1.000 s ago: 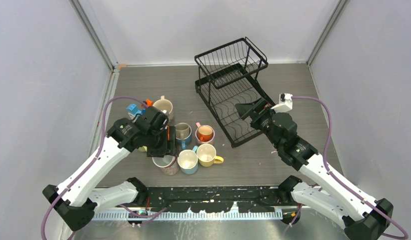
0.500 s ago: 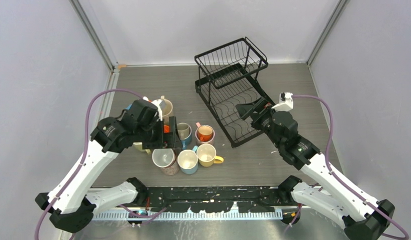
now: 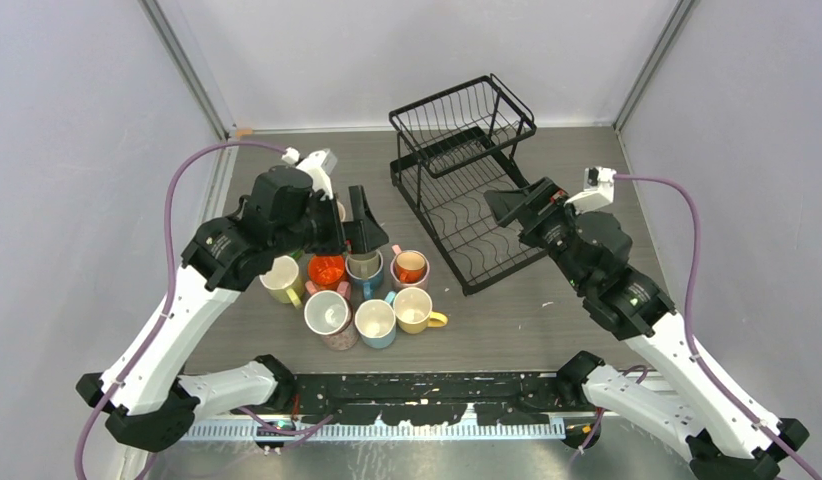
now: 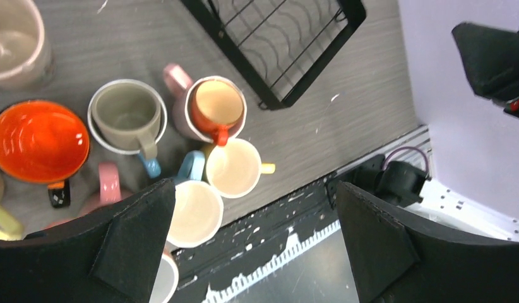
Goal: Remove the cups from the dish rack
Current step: Reset both arms
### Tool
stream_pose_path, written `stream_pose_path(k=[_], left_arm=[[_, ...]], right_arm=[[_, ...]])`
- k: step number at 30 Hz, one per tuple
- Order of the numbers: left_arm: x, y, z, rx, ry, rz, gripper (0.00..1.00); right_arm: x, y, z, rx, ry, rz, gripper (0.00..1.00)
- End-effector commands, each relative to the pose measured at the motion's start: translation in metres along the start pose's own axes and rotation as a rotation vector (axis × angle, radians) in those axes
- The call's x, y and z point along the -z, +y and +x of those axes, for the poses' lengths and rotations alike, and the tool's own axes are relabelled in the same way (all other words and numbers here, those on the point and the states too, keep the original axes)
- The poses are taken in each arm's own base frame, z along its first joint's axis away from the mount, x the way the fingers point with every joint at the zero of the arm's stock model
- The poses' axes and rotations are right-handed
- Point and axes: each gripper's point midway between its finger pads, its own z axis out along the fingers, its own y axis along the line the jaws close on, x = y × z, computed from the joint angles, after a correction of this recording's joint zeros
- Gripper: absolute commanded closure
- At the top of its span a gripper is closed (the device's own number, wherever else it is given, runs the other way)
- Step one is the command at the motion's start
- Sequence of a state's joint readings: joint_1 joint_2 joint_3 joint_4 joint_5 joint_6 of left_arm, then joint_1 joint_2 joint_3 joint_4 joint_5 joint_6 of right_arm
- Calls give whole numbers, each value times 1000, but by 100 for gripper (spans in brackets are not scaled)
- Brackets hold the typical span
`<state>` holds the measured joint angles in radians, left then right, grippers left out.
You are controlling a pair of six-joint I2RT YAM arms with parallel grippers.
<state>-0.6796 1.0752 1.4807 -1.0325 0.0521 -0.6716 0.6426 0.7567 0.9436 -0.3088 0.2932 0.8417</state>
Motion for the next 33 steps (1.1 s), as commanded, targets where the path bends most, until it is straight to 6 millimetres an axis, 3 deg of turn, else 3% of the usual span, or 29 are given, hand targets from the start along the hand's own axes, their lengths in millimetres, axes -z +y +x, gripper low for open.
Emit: stream_pose_path(k=[1,12,33], left_arm=[[6,-32,-50,-34,-192,108,0],[5,-36,-60,-60,-230,127,0],[4,-42,-53,-89,-231,186,0]], right_arm=[[20,27,-29,18,-54,-81,0],[49,43,-53,26,-119,-158,0],[47,39,-51,11,-125,-153,0]])
